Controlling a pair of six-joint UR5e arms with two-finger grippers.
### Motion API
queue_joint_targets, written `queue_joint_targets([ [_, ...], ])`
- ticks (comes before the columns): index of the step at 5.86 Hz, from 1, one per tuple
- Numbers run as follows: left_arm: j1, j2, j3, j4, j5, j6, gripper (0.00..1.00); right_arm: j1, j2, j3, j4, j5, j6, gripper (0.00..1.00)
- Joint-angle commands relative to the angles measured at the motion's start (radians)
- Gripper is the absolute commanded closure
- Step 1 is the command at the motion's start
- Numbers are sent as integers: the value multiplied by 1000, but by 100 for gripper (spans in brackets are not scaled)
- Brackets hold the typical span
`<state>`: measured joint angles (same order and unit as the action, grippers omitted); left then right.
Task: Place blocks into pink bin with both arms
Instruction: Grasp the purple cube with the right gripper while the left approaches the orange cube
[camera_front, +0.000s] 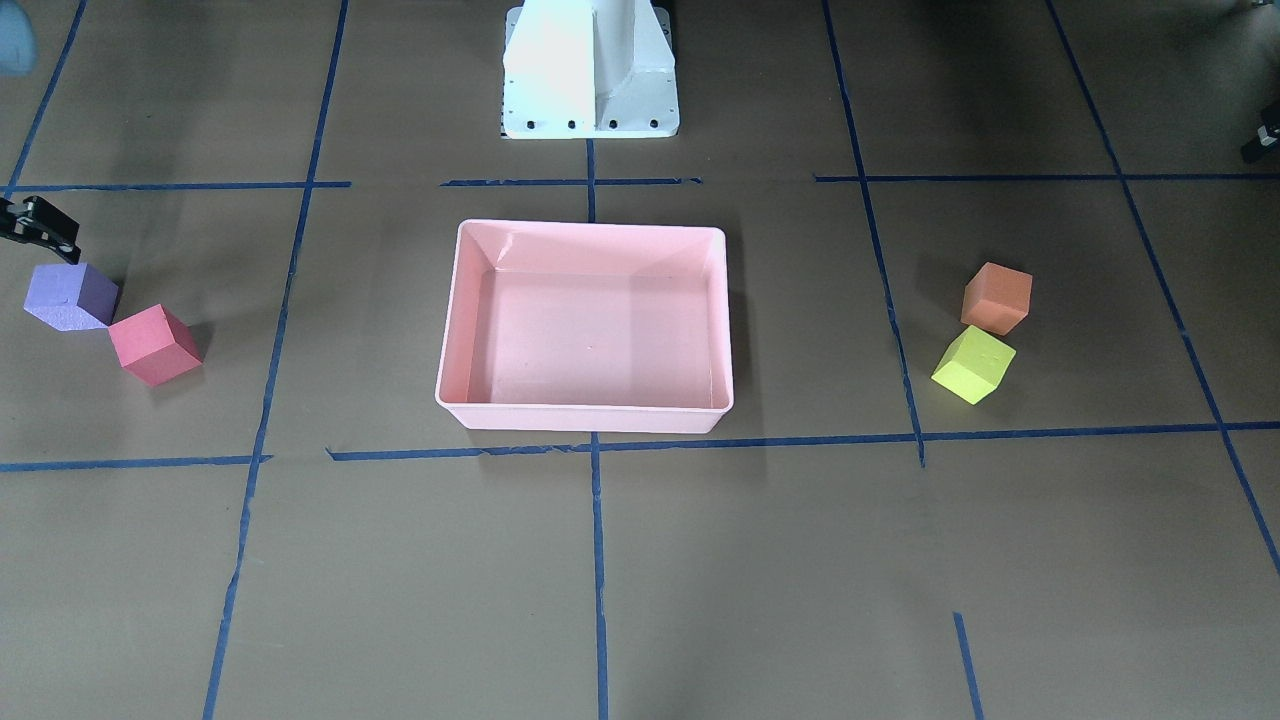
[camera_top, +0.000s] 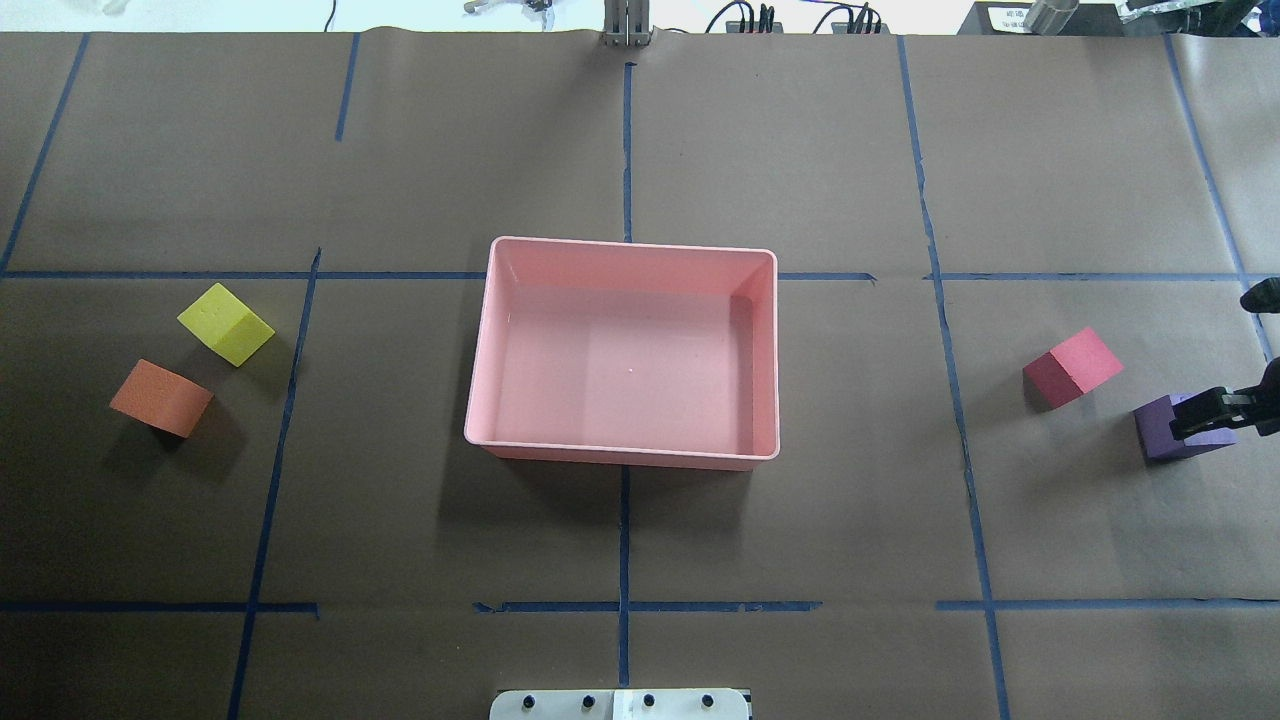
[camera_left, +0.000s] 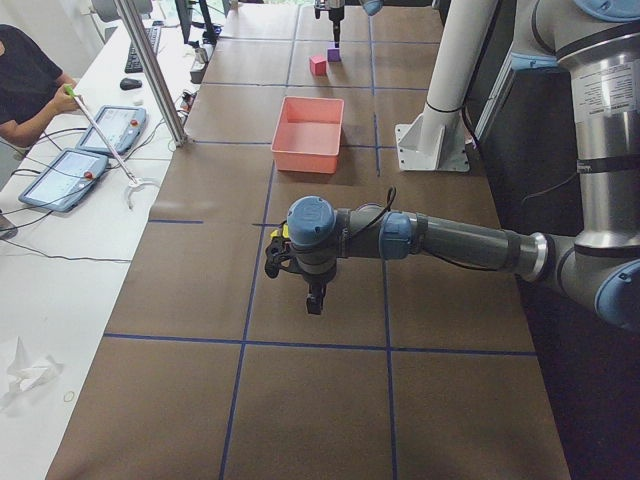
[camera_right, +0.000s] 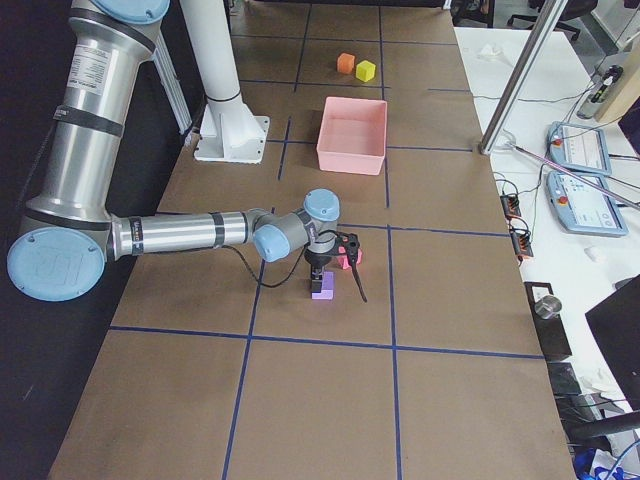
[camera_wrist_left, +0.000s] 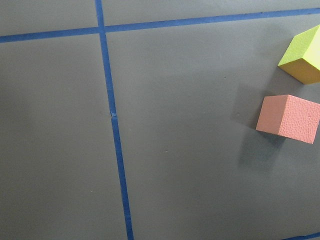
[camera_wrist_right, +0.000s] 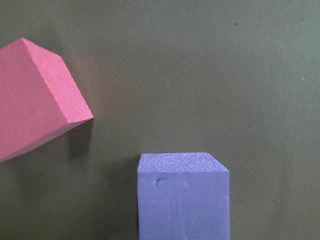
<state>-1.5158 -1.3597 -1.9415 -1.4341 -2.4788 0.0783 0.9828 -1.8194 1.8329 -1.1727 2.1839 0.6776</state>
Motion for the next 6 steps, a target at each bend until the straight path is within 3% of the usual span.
queue_joint_targets([
  [1,2,-1,0,-5,0,-6,0,-32,37,-43,4,-1,7,1],
  [3,2,-1,-2,-5,0,-5,0,-32,40,-72,4,-41,5,5],
  [4,2,-1,-5,-3,0,-6,0,-35,43,-79,5,-59,7,20],
  [5,2,-1,-8,-3,0,-6,0,-35,43,-78,5,-61,7,81],
  [6,5,-2,-8,-8,-2,-15,0,-35,45,-51,7,-61,7,100],
])
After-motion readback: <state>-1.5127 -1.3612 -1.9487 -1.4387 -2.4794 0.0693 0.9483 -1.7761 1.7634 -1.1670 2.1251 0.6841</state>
